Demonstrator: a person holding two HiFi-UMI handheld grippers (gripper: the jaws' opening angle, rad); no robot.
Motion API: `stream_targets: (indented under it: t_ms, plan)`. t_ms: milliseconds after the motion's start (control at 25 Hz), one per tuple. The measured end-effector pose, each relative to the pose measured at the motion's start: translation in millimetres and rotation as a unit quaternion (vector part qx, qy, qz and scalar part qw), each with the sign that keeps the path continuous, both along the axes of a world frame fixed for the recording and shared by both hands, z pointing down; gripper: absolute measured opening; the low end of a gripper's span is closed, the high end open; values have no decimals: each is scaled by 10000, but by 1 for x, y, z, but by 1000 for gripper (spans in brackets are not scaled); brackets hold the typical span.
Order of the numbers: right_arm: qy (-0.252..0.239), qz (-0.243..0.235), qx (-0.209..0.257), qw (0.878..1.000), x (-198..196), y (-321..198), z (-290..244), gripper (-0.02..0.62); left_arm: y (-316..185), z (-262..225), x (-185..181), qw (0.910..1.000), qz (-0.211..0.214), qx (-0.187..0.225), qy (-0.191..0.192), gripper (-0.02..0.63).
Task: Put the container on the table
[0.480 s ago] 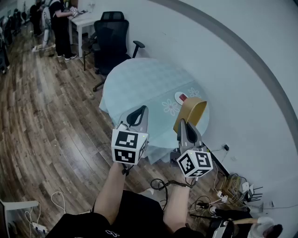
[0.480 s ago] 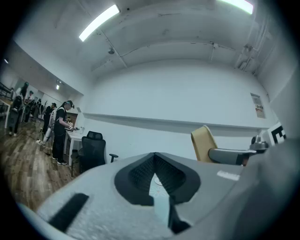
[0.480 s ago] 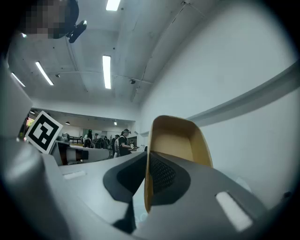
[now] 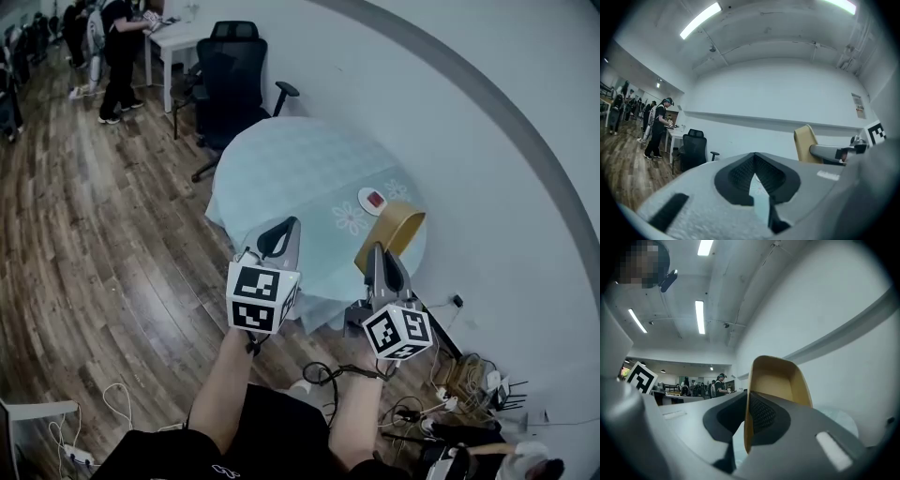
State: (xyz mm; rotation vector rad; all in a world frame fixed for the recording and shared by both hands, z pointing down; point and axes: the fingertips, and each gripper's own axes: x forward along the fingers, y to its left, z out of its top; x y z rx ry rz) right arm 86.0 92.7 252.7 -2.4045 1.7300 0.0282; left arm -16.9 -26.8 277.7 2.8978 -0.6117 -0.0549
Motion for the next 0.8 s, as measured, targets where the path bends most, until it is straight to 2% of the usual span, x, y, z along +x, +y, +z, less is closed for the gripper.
stream_targets:
  t_ms: [520, 800]
  plan:
    - [152, 494, -445, 9977, 15, 14, 8, 23, -13, 7, 4, 9992, 41, -341, 219, 2]
    - [78, 486, -746, 9960, 30, -9, 31, 25, -18, 27, 16, 9988, 22, -485, 92, 2]
